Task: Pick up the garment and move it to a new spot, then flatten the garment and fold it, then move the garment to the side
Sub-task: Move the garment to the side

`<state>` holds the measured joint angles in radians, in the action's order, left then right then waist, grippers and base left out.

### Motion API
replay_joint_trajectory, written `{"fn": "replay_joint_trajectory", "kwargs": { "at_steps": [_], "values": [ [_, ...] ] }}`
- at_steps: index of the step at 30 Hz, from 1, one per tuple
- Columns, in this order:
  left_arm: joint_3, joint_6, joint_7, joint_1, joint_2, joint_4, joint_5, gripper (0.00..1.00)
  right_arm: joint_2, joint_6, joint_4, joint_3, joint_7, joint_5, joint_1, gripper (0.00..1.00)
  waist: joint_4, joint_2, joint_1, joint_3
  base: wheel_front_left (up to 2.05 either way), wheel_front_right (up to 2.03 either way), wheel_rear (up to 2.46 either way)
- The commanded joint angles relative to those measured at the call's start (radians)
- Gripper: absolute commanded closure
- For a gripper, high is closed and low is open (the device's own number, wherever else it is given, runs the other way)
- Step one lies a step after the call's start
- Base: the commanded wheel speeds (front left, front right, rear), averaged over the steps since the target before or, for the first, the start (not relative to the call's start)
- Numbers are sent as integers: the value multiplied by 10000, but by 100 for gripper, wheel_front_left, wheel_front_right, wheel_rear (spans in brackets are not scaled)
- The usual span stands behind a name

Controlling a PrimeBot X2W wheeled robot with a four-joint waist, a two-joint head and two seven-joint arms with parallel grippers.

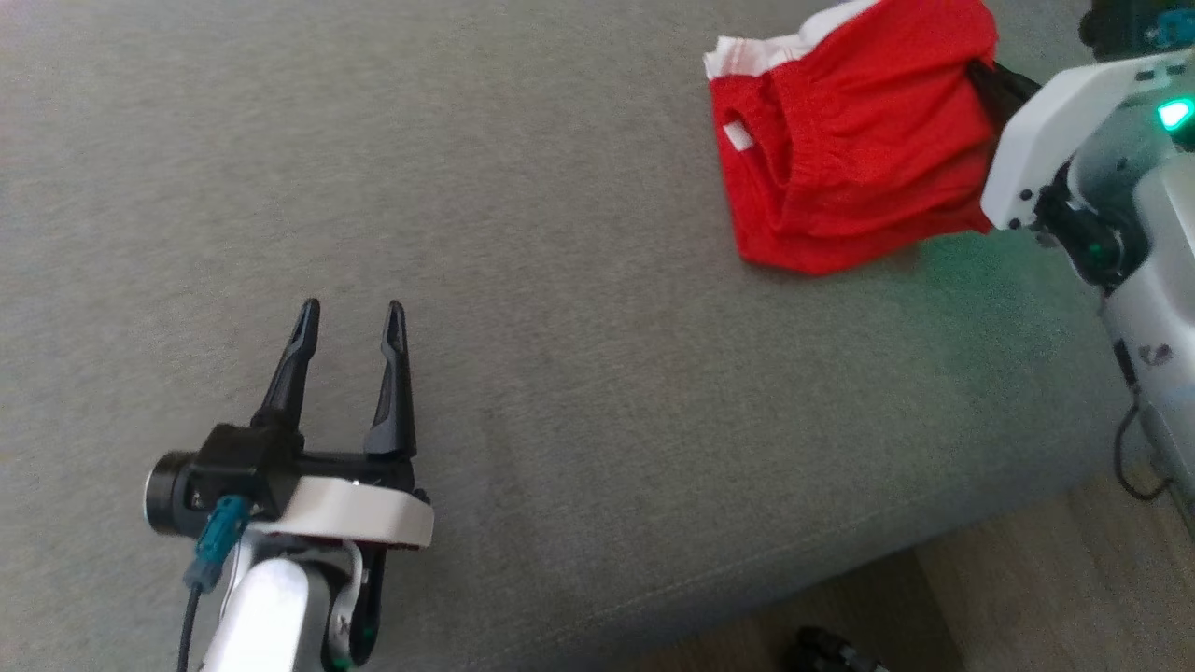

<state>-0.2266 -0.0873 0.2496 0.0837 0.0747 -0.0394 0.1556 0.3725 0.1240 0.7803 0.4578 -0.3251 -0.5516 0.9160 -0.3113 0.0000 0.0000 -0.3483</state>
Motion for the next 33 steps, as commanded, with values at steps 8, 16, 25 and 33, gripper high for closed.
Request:
{"fn": "replay_joint_trajectory", "kwargs": {
  "at_steps": [8,16,25,33],
  "values": [
    [-47,71,106,476,141,469,-203,0,-17,67,249,96,766,760,727,100,-309,0,0,-458,0,0,0],
    [-133,-13,100,606,128,739,-180,0,618,67,1438,-170,1217,2153,1534,100,501,0,0,-681,0,0,0],
    [-189,-82,108,642,97,879,-104,0,1573,67,2494,-806,1221,3028,2206,100,1280,0,0,-951,0,0,0],
    [-217,-113,116,668,71,938,-49,0,2521,67,3150,-1508,1181,3585,2549,100,1584,0,0,-1086,0,0,0]
  ]
}}
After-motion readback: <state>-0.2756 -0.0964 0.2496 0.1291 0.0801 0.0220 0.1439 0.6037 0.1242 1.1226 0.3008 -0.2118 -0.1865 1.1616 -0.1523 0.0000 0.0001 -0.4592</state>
